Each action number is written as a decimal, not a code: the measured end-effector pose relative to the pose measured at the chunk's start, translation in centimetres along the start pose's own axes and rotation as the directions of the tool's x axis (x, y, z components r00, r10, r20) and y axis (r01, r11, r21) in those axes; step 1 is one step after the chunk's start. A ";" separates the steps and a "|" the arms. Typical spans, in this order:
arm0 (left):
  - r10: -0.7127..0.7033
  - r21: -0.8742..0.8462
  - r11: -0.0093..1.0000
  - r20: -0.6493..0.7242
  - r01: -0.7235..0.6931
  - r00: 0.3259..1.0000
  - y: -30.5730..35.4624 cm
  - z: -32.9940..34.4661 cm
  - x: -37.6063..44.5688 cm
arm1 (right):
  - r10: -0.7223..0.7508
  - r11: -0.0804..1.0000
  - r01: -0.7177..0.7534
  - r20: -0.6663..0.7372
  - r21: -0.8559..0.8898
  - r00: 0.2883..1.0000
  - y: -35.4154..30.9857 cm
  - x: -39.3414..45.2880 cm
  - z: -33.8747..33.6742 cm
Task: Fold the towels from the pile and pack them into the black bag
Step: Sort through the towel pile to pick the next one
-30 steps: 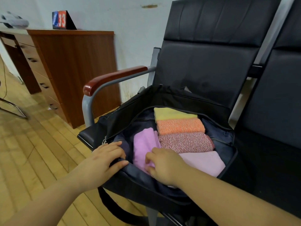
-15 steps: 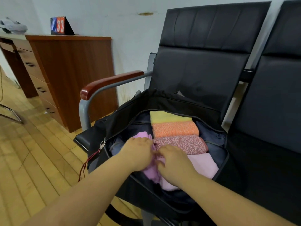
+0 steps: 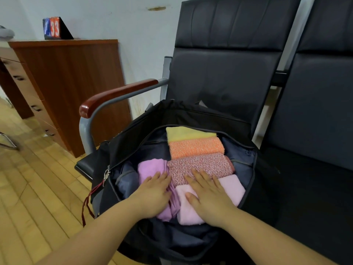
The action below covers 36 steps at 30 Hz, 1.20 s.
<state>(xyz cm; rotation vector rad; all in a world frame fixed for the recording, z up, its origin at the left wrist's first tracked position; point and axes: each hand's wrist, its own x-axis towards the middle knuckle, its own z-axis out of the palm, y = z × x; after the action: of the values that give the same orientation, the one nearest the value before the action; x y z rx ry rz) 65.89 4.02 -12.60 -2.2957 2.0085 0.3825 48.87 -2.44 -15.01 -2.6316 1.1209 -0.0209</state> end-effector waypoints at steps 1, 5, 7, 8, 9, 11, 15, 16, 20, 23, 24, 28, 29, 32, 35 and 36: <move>-0.026 -0.089 0.996 -0.067 0.020 0.997 0.1 -0.1 0.2 | 0.000 1.000 0.000 -0.011 0.003 1.000 0.1 0.1 0.1; -0.249 -0.220 0.946 -0.020 0.238 0.968 0.0 0.7 1.8 | 0.082 0.997 -0.083 -0.137 -0.003 0.987 -0.1 0.4 0.2; -0.262 -0.137 0.954 0.058 0.268 0.963 0.5 1.3 2.5 | 0.138 0.990 -0.140 -0.148 -0.005 0.979 -0.2 0.5 0.5; -0.282 -0.156 0.944 0.070 0.290 0.957 1.1 1.5 2.6 | 0.155 0.987 -0.158 -0.139 -0.007 0.978 -0.2 0.5 0.7; -0.309 -0.187 0.930 0.067 0.316 0.949 1.9 1.5 2.6 | 0.163 0.986 -0.166 -0.127 -0.012 0.979 -0.2 0.6 0.9; -0.338 -0.191 0.923 0.021 0.335 0.941 3.3 1.6 2.4 | 0.161 0.986 -0.166 -0.128 -0.028 0.979 -0.2 0.7 1.2; -0.323 -0.132 0.939 -0.032 0.316 0.946 3.7 2.3 1.9 | 0.139 0.989 -0.144 -0.106 -0.035 0.985 0.2 0.7 1.4; -0.312 -0.136 0.943 -0.031 0.305 0.950 3.6 2.3 1.7 | 0.128 0.990 -0.132 -0.086 -0.039 0.988 0.4 0.7 1.3; -0.231 -0.118 0.967 -0.027 0.226 0.973 3.0 2.4 0.6 | 0.034 0.999 -0.035 -0.020 -0.006 0.999 1.2 -0.7 -0.4; -0.225 -0.122 0.966 0.042 0.229 0.973 2.7 1.8 0.0 | 0.023 1.000 -0.023 -0.094 0.005 0.995 3.0 -3.6 -1.8; -0.241 -0.124 0.962 0.038 0.243 0.970 2.8 1.7 0.0 | 0.031 0.999 -0.033 -0.137 -0.011 0.990 3.8 -4.7 -2.2; -0.242 -0.213 0.957 -0.196 0.199 0.950 6.2 -0.1 0.6 | 0.131 0.990 -0.140 -0.273 -0.014 0.953 7.7 -10.3 -4.0; -0.175 -0.216 0.969 -0.244 0.123 0.954 8.2 -0.7 0.6 | 0.164 0.985 -0.174 -0.294 -0.005 0.941 8.8 -12.0 -4.5; 0.101 -0.154 0.975 -0.321 -0.157 0.942 16.0 -1.7 0.3 | 0.287 0.955 -0.297 -0.339 0.023 0.896 12.7 -17.7 -5.4; 0.386 0.003 0.915 -0.301 -0.404 0.872 24.9 -1.6 -0.7 | 0.415 0.904 -0.417 -0.418 0.093 0.808 16.8 -23.4 -5.8; 0.460 0.047 0.883 -0.282 -0.467 0.842 27.7 -1.4 -1.0 | 0.443 0.888 -0.447 -0.455 0.106 0.773 18.2 -25.4 -6.0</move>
<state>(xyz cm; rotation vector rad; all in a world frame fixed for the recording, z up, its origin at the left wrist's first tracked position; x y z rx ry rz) 38.71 0.71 -7.91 -1.9379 2.7216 0.0929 17.56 2.11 -11.53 -2.3483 1.8858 -0.5871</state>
